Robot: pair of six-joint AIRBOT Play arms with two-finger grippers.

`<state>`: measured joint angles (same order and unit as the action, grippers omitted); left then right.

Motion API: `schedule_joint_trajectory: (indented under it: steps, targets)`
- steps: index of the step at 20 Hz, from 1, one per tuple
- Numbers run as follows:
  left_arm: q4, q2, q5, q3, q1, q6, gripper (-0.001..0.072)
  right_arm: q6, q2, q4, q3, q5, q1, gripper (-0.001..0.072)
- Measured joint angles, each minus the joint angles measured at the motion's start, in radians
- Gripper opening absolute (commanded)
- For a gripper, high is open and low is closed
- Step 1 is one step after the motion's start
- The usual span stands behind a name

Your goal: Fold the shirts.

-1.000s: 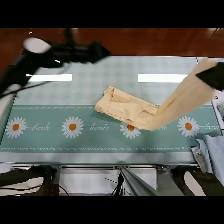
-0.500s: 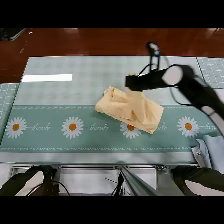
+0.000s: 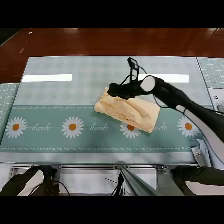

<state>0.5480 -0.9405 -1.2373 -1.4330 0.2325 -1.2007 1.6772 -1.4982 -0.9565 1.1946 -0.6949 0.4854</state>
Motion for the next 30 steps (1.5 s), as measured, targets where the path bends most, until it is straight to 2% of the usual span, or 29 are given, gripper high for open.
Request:
schedule_joint_trajectory:
  steps: [2, 6, 8, 10, 13, 15, 19, 21, 22, 23, 24, 27, 30]
  targets:
    - [0.023, -0.003, 0.000, 0.001, 0.018, 0.000, 0.0021, -0.032, 0.060, -0.107, 0.000, -0.158, -0.083, 0.0495]
    - [0.055, -0.007, -0.002, 0.002, 0.041, 0.000, 0.0021, -0.061, 0.207, -0.450, -0.029, -0.466, -0.308, 0.0497]
    - [0.066, -0.007, -0.020, 0.002, 0.045, 0.000, 0.0022, -0.067, 0.277, -0.512, -0.103, -0.537, -0.447, 0.0611]
    - [0.080, -0.007, -0.038, 0.002, 0.047, 0.000, 0.0021, -0.092, 0.331, -0.421, -0.220, -0.554, -0.571, 0.0611]
    - [0.097, -0.007, -0.057, 0.002, 0.048, 0.000, 0.0021, -0.176, 0.371, -0.177, -0.415, -0.500, -0.683, 0.0611]
    - [0.101, -0.007, -0.072, 0.002, 0.048, -0.001, 0.0021, -0.228, 0.383, -0.028, -0.536, -0.422, -0.703, 0.0611]
    - [0.108, -0.007, -0.087, 0.002, 0.048, -0.018, 0.0021, -0.275, 0.392, 0.177, -0.698, -0.227, -0.663, 0.0608]
    - [0.110, -0.007, -0.090, 0.002, 0.047, -0.021, 0.0021, -0.286, 0.394, 0.267, -0.740, -0.124, -0.607, 0.0535]
    - [0.110, -0.007, -0.091, 0.002, 0.047, -0.023, 0.0021, -0.290, 0.395, 0.296, -0.752, -0.071, -0.577, 0.0375]
    - [0.111, -0.007, -0.094, 0.002, 0.047, -0.023, 0.0022, -0.291, 0.395, 0.321, -0.762, -0.010, -0.545, 0.0109]
    - [0.110, -0.007, -0.095, 0.002, 0.047, -0.026, 0.0021, -0.293, 0.394, 0.352, -0.769, 0.040, -0.519, 0.0023]
    - [0.111, -0.013, -0.095, 0.002, 0.047, -0.026, 0.0021, -0.320, 0.407, 0.438, -0.761, 0.110, -0.483, 0.0023]
    - [0.111, -0.023, -0.095, 0.008, 0.046, -0.026, 0.0022, -0.380, 0.478, 0.435, -0.690, 0.014, -0.517, 0.0023]
